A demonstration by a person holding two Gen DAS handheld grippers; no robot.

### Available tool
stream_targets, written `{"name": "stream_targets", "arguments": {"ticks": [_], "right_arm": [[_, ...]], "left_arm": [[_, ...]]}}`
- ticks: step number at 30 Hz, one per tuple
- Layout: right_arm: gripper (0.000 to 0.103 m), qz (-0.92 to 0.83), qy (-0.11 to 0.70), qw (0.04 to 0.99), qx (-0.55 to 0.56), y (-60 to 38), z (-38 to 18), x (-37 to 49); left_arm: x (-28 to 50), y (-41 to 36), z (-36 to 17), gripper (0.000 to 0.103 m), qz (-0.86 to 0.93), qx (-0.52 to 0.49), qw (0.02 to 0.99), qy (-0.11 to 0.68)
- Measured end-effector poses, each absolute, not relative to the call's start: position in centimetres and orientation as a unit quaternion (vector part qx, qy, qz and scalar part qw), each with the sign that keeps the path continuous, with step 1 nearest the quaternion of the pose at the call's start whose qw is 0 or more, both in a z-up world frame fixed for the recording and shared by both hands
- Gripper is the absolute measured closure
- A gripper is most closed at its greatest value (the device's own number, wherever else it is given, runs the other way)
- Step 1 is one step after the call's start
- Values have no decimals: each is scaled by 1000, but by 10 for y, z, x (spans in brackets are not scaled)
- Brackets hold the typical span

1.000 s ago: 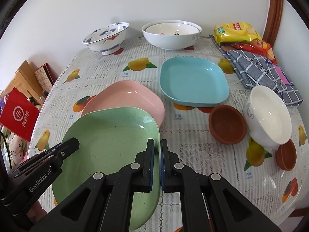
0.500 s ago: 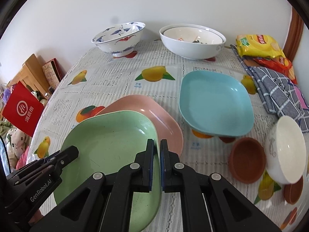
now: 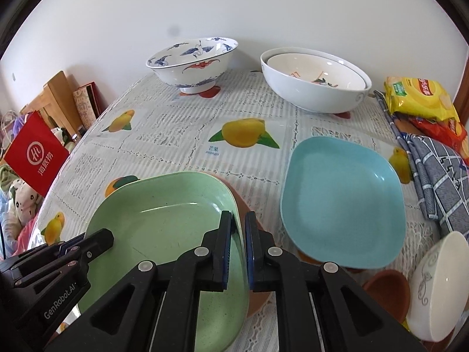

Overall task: Organize plates and bowls
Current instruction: 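Lower the light-green plate onto the pink plate and open both grippers, then move both grippers to the rim of the light-blue plate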

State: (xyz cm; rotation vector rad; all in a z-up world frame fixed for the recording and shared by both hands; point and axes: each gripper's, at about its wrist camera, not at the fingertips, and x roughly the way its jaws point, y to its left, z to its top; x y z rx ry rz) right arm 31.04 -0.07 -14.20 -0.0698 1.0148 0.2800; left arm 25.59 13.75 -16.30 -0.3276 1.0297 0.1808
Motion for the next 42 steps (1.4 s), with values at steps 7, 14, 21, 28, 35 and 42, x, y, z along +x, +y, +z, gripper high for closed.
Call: {"name": "stream_targets", "arguments": {"ticks": [7, 14, 21, 28, 35, 42], "right_arm": [[90, 149, 483, 862, -43, 0, -150, 320], [75, 152, 470, 868, -48, -1, -143, 321], [67, 141, 455, 879, -36, -11, -118, 306], [48, 113, 438, 892, -9, -40, -90, 277], [45, 59, 432, 900, 4, -86, -69, 250], [45, -2, 415, 910, -4, -125, -54, 228]], "left_arm": [[259, 136, -164, 94, 90, -157, 852, 491], [256, 137, -163, 72, 83, -157, 848, 500], [241, 135, -146, 66, 78, -149, 859, 485], [225, 126, -125, 66, 62, -143, 871, 466], [214, 103, -101, 66, 40, -131, 886, 443], [208, 69, -78, 66, 41, -86, 906, 412]]}}
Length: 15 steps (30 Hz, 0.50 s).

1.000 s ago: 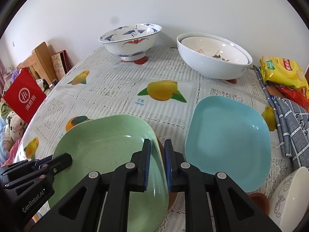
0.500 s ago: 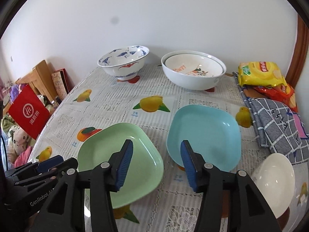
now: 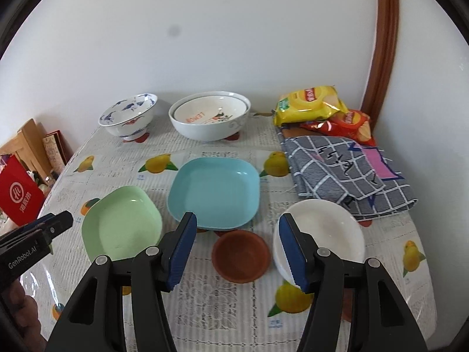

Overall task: Organize plates and bowls
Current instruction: 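Move both grippers to the rim of the light-blue plate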

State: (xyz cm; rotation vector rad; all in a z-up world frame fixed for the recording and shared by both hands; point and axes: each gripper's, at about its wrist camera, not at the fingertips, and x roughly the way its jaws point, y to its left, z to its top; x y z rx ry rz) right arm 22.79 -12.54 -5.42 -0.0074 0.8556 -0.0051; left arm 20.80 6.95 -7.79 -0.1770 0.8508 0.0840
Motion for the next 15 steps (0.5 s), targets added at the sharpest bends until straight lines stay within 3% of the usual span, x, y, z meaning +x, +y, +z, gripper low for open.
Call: {"name": "stream_targets", "arguments": {"ticks": [15], "right_arm": [[45, 4, 459, 888, 23, -150, -55, 230]], "left_arm": [[239, 21, -68, 65, -14, -62, 900, 430]]}}
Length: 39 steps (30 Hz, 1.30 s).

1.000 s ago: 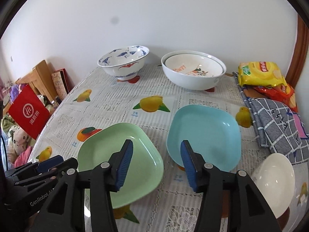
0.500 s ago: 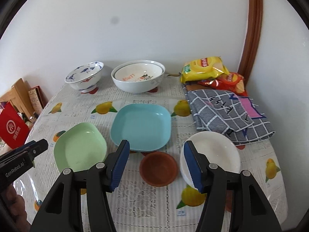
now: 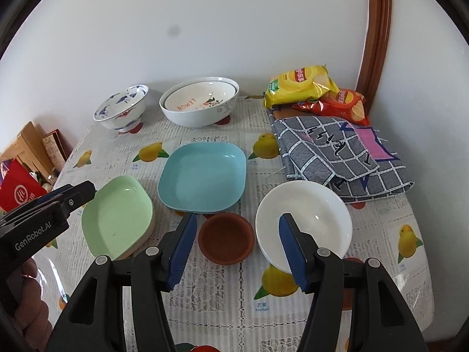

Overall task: Organize plates and bowls
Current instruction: 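Move both grippers to the rim of the light-blue plate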

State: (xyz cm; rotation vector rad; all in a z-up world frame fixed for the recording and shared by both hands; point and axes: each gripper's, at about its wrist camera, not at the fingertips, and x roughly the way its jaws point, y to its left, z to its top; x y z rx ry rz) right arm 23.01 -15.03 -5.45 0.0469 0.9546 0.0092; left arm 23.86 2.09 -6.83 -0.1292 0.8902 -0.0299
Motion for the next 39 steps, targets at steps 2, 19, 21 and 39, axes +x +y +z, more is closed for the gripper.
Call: {"name": "stream_targets", "arguments": {"ticks": [2, 19, 21, 39], "right_arm": [[45, 1, 460, 888, 27, -153, -55, 234], [45, -12, 461, 887, 37, -165, -66, 290], [45, -11, 465, 885, 38, -165, -71, 298], [54, -25, 524, 850, 54, -166, -138, 363]], "left_arm": [[245, 18, -71, 63, -16, -58, 898, 435], [300, 16, -95, 54, -5, -56, 889, 454], [307, 16, -100, 52, -6, -54, 889, 455], [374, -11, -158, 53, -52, -38, 856, 513]]}}
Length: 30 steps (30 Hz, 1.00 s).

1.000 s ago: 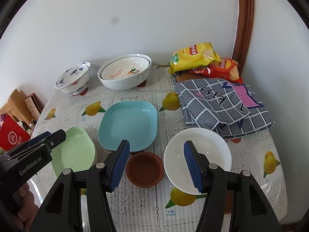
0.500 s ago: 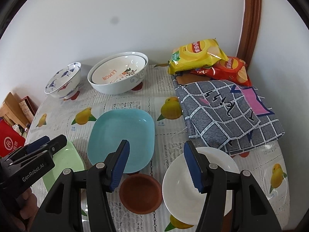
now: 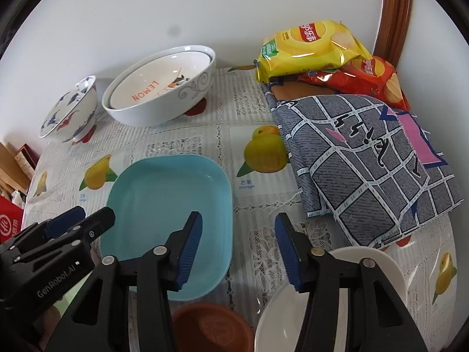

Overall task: Organize plates and bowls
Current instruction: 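Move both grippers to the rim of the light-blue plate, then close both grippers on the rim of the light-blue plate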

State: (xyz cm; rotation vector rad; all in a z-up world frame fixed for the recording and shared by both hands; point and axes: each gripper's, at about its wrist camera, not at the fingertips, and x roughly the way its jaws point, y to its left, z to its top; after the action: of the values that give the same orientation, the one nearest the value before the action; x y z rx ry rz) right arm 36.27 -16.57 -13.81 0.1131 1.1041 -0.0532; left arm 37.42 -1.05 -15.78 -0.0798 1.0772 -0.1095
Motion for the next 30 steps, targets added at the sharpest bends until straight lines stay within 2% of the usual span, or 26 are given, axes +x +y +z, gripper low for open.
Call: {"name": "stream_targets", "arguments": {"ticks": [8, 12, 16, 18, 22, 23, 25, 30], "right_arm": [[60, -31, 539, 841, 47, -161, -152, 379], [66, -38, 547, 835, 42, -159, -159, 385], [82, -43, 554, 831, 38, -159, -164, 390], [82, -43, 555, 830, 35, -158, -166, 391], [83, -39, 557, 829, 30, -154, -169, 390], [86, -38, 558, 829, 29, -154, -171, 391], [97, -30, 560, 827, 35, -152, -173, 391], [97, -33, 541, 840, 26, -149, -170, 385]], "left_arm": [[387, -19, -173, 53, -56, -34, 851, 522], [389, -22, -175, 54, -53, -31, 851, 521], [393, -20, -181, 68, -49, -33, 848, 526], [394, -19, -185, 77, -52, -38, 845, 532], [395, -19, -188, 85, -54, -41, 845, 531], [395, -19, -188, 87, -55, -42, 845, 531], [394, -20, -188, 91, -57, -41, 848, 526], [390, -14, -177, 94, -58, -51, 855, 512]]}}
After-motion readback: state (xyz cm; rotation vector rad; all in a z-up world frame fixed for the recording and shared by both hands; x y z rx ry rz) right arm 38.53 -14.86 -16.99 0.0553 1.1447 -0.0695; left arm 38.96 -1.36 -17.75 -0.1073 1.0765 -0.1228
